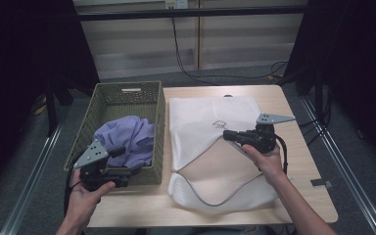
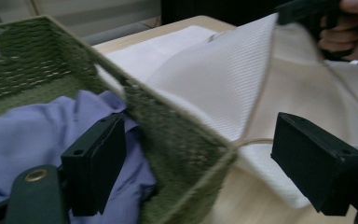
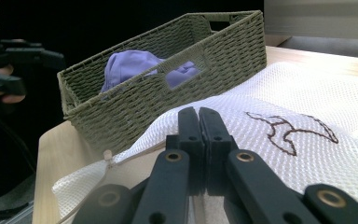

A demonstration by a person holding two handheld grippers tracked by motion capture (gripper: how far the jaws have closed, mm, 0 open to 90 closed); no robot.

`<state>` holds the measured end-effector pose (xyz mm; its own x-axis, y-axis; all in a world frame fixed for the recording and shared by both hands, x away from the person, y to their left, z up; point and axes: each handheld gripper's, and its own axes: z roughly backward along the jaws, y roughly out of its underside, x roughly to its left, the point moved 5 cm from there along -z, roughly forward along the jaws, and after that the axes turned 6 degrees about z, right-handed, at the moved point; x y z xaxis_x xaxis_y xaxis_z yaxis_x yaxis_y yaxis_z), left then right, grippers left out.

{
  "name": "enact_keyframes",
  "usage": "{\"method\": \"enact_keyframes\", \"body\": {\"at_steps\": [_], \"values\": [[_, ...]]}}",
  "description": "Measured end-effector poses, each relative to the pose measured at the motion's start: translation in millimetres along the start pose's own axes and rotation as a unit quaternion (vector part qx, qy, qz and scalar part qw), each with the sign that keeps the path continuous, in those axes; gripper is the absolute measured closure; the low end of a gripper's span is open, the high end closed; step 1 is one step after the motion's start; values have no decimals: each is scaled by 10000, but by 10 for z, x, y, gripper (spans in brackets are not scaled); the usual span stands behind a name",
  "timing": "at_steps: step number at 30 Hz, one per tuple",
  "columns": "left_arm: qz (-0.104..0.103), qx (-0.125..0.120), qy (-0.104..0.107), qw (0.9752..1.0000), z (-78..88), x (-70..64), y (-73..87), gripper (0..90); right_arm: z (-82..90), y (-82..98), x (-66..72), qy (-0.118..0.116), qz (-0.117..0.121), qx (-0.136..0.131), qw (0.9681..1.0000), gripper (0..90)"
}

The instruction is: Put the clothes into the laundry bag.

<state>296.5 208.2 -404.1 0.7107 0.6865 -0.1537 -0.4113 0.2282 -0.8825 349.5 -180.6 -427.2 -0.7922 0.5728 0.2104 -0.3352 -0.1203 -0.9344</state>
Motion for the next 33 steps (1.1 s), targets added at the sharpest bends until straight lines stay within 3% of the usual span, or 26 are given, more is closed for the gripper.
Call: {"method": "enact_keyframes", "body": {"at_steps": [3, 5, 7, 9, 10, 13, 15, 17, 24, 29, 30, 33], "values": [[65, -65, 27, 10000, 17, 98, -42, 199, -2, 2, -1, -1, 12, 5, 10000, 895], [146, -119, 81, 9998, 27, 157, -90, 167, 0, 3, -1, 3, 0, 13, 10000, 894], [103, 22, -37, 9999, 28, 234, -146, 145, -3, 3, -4, -4, 7, 4, 10000, 895], [100, -37, -31, 9999, 27, 274, -187, 149, -5, 5, -3, -11, 8, 11, 10000, 894], [164, -10, -56, 9998, 24, 359, -256, 144, -4, 5, -2, -15, 9, 10, 10000, 894], [135, 94, -27, 9999, -3, 441, -314, 134, 0, 4, -3, -18, 16, 14, 10000, 894], [221, 104, -30, 9997, -34, 509, -348, 86, 2, 6, -6, -14, 16, 25, 10000, 894], [403, 254, -40, 9989, -118, 636, -371, 67, 0, 8, -7, -26, 23, 19, 10000, 895], [445, 512, -274, 9973, -287, 935, -403, 89, -6, 14, -14, -6, -5, 31, 10000, 894], [490, 641, -373, 9960, -422, 1073, -410, 90, -10, 20, -17, -25, -12, 34, 10000, 894], [569, 733, -432, 9947, -515, 1155, -375, 89, -12, 28, -18, -23, -28, 46, 10000, 894], [654, 849, -394, 9935, -586, 1221, -322, 86, -14, 33, -15, -31, -26, 62, 10000, 894]]}}
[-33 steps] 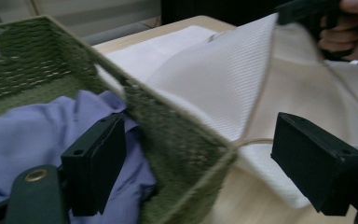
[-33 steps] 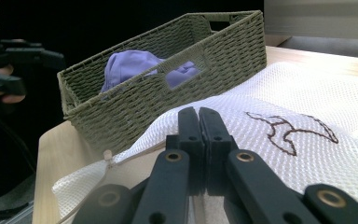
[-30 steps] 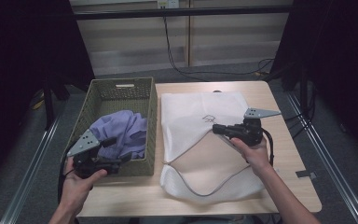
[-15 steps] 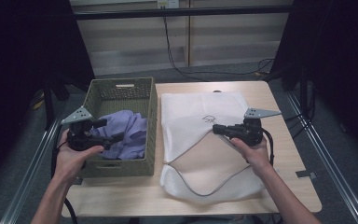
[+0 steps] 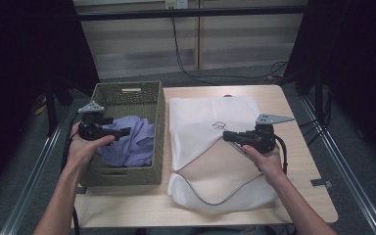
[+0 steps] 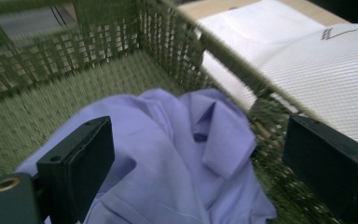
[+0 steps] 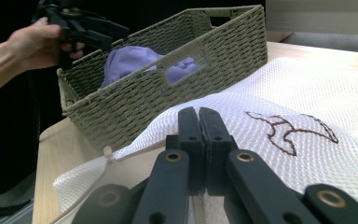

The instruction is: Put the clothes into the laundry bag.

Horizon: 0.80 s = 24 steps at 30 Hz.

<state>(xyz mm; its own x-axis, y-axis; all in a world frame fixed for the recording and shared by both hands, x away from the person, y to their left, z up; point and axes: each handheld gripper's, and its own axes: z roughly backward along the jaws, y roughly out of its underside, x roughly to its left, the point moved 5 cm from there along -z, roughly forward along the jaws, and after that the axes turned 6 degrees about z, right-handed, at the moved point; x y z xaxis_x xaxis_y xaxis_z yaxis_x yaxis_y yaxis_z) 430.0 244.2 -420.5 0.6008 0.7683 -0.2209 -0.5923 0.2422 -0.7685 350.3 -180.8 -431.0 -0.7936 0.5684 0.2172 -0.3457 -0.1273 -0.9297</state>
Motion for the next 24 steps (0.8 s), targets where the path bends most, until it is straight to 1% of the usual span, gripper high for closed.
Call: {"method": "enact_keyframes", "body": {"at_steps": [1, 3, 4, 5, 6, 7, 10, 11, 12, 13, 14, 15, 16, 17, 18, 19, 21, 22, 24], "values": [[47, 141, -44, 9999, -91, 67, 41, 81, -3, 5, 2, -9, 1, 18, 10000, 894], [76, 192, -36, 9998, -160, 121, 70, 78, -5, 6, -2, -15, -1, 15, 10000, 894], [112, 253, -18, 9996, -194, 132, 86, 78, -6, 7, -7, -13, 3, 13, 10000, 894], [88, 320, 13, 9994, -223, 139, 102, 78, -7, 8, -10, -8, 7, 16, 10000, 894], [89, 366, 2, 9993, -257, 145, 118, 79, -7, 9, -11, 0, 8, 13, 10000, 894], [38, 475, -5, 9989, -288, 157, 139, 78, -6, 8, -12, 19, 13, 3, 10000, 894], [87, 688, 61, 9976, -391, 181, 203, 69, -10, 12, -10, 40, 26, 24, 10000, 894], [95, 774, 46, 9969, -428, 185, 232, 65, -13, 12, -9, 34, 36, 24, 10000, 894], [123, 970, 117, 9951, -467, 180, 274, 49, -14, 13, -7, 35, 40, 26, 10000, 894], [80, 1182, 161, 9928, -511, 173, 327, 41, -15, 15, -6, 35, 34, 28, 10000, 894], [-67, 1371, 60, 9905, -540, 178, 368, 45, -15, 17, -4, 35, 30, 38, 10000, 894], [-150, 1413, -62, 9898, -558, 180, 377, 52, -16, 20, -4, 38, 35, 45, 10000, 895], [-143, 1374, -46, 9904, -559, 173, 365, 49, -19, 24, -4, 37, 45, 52, 10000, 895], [-127, 1296, -20, 9915, -564, 162, 352, 47, -22, 28, -2, 15, 34, 61, 10000, 894], [-127, 1296, -20, 9915, -564, 162, 352, 47, -27, 32, -4, 23, 39, 63, 10000, 894], [-136, 1369, -25, 9905, -589, 162, 357, 41, -31, 39, -2, 14, 27, 78, 10000, 894], [-238, 1617, 18, 9865, -623, 168, 385, 33, -39, 45, -3, 17, 40, 94, 9999, 894], [-210, 1649, 3, 9861, -650, 170, 392, 33, -42, 47, -1, 13, 34, 108, 9999, 894], [-37, 1691, -13, 9856, -705, 190, 391, 37, -51, 50, -4, 20, 42, 119, 9999, 894]]}}
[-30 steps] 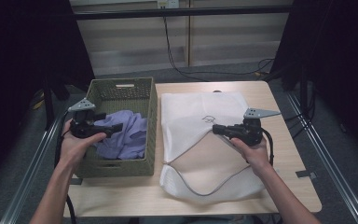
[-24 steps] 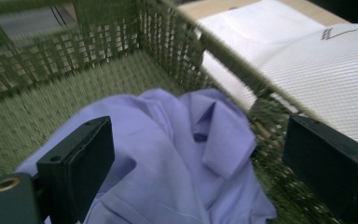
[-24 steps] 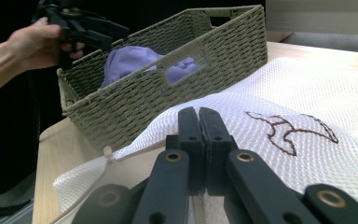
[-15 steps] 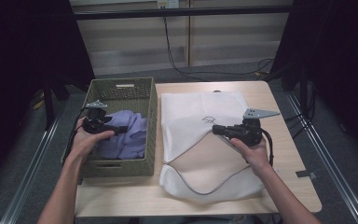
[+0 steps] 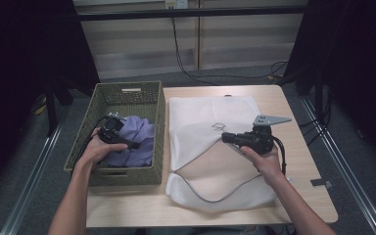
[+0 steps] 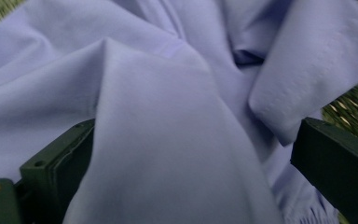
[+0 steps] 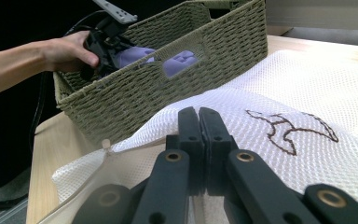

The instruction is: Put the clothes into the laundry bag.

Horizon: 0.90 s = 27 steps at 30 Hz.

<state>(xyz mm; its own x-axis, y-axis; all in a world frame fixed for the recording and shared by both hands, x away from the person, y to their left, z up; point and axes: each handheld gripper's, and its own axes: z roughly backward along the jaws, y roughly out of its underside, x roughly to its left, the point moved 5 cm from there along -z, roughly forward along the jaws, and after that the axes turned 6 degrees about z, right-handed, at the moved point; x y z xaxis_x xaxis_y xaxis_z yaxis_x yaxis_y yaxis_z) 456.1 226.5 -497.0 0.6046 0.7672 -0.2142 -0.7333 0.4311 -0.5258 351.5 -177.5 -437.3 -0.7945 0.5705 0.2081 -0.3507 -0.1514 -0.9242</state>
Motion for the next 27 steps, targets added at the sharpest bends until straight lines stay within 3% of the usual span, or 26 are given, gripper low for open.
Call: {"method": "enact_keyframes", "body": {"at_steps": [6, 8, 13, 15, 18, 20, 23, 25, 27], "values": [[-120, 340, -192, 9992, -190, 9, 16, 59, -14, 9, 3, -20, 0, 24, 10000, 894], [-278, 535, -277, 9978, -207, 23, 42, 70, -15, 16, 1, -24, -6, 31, 10000, 894], [-341, 747, -368, 9959, -287, 17, 77, 79, -20, 30, 7, -18, 21, 52, 10000, 894], [-240, 773, -332, 9962, -281, 25, 88, 77, -15, 29, 7, -10, 7, 53, 10000, 894], [-303, 655, -365, 9967, -309, 34, 98, 63, -15, 32, 2, -15, 0, 57, 10000, 894], [-220, 594, -395, 9972, -329, 26, 99, 50, -18, 34, 5, -24, -5, 64, 10000, 894], [-233, 589, -446, 9970, -346, 3, 112, 25, -17, 37, 7, -17, -1, 67, 10000, 894], [-393, 682, -468, 9958, -342, 9, 109, 21, -15, 37, 6, -23, 13, 54, 10000, 894], [-327, 673, -444, 9962, -344, 4, 100, 33, -12, 37, 3, -15, 7, 50, 10000, 894]]}}
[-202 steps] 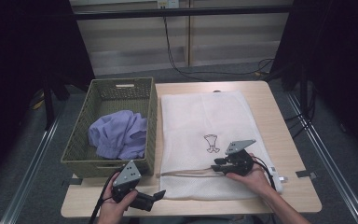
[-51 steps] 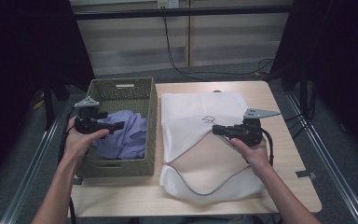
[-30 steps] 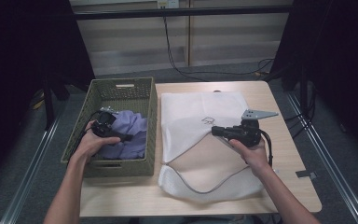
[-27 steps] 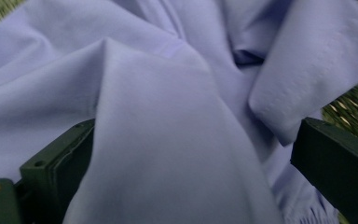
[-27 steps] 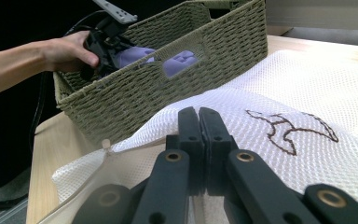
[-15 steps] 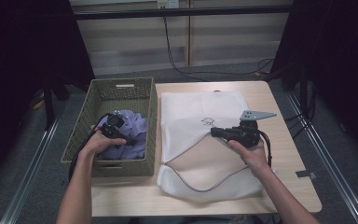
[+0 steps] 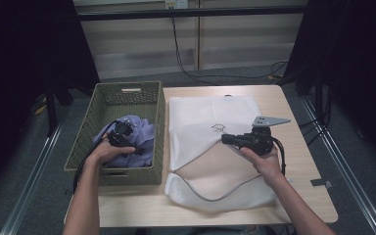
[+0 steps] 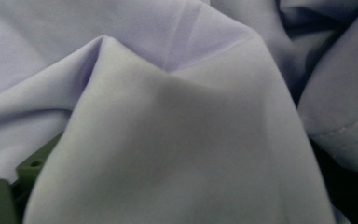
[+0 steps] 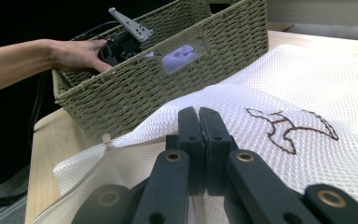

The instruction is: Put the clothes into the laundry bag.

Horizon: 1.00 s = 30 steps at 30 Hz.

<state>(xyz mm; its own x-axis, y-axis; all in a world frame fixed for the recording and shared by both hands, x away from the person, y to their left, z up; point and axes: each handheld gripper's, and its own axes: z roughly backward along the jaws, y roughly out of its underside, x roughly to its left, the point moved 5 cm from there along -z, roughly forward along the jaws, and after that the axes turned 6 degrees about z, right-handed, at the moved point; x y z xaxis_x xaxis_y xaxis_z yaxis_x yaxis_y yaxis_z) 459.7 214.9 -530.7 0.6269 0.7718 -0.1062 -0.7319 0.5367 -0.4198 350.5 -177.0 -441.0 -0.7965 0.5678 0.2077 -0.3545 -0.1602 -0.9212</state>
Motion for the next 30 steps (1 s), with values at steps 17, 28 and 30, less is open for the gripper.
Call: {"method": "enact_keyframes", "body": {"at_steps": [17, 28, 30], "values": [[422, 418, -159, 9981, 178, 66, -33, 748, 3, 4, -9, -1, -4, 31, 10000, 894], [757, 271, 104, 9967, 274, 81, -66, 813, 1, 4, -21, -4, -14, 7, 10000, 895], [846, 99, 205, 9962, 329, 83, -86, 815, 1, 4, -22, -10, -21, 3, 10000, 896]]}}
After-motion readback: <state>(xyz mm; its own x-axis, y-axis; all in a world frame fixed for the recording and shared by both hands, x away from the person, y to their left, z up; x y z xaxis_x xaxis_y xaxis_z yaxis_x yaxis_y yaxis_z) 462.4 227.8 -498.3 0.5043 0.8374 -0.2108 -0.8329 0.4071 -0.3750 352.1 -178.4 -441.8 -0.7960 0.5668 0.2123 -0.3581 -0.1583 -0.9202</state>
